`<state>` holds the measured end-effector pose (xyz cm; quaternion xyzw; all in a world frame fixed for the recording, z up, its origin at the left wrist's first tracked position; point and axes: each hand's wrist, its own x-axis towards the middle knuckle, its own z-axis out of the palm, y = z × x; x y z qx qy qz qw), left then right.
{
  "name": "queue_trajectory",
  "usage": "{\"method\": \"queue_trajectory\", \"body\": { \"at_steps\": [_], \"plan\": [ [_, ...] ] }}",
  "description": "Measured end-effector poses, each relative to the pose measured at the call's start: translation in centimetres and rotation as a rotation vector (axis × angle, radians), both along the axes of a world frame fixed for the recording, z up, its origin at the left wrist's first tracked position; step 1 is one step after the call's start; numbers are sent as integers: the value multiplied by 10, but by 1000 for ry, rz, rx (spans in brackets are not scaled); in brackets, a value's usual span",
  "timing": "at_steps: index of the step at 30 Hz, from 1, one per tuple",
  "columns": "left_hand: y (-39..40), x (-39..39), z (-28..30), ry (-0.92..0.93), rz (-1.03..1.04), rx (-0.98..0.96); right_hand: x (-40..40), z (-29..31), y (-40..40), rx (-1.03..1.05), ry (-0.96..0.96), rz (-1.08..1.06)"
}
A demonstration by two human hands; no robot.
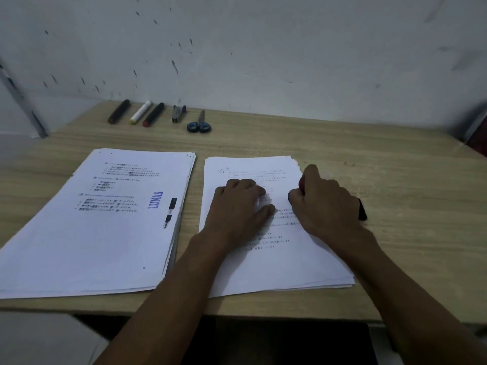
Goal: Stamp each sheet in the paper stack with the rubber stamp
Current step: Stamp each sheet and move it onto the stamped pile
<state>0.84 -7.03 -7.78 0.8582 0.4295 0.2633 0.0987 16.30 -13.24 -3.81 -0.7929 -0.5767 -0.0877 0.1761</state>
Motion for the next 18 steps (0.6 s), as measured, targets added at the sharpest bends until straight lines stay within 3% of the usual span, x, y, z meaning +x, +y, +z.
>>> {"method": "queue_trajectory", "body": {
  "at_steps": [18],
  "plan": [
    [2,-1,-4,8,-1,4,-4,5,-1,-13,-15,-26]
  ]
}}
